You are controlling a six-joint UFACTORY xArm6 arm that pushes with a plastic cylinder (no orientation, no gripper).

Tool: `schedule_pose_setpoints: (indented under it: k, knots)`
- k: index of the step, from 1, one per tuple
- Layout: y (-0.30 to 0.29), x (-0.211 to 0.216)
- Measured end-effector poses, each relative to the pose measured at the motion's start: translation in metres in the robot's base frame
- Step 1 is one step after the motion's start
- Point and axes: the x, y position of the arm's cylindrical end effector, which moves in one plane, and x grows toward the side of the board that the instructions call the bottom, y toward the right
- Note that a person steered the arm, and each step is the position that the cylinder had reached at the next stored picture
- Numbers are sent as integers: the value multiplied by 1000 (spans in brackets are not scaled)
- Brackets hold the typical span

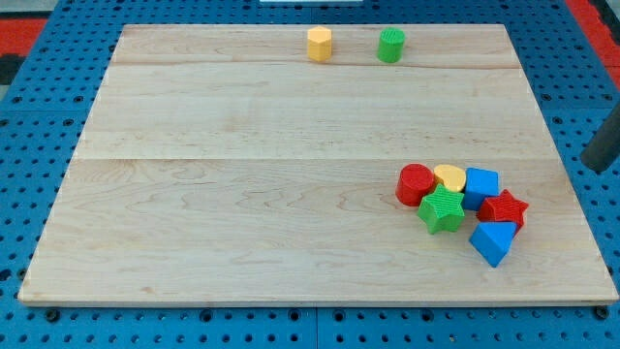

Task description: Place the blue block left to the yellow heart to form a horizontal line

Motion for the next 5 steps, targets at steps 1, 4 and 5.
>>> schedule_pose_setpoints:
  k: [1,4,5]
  knots:
    - [-2,24]
    - [-233,36]
    - [-266,23]
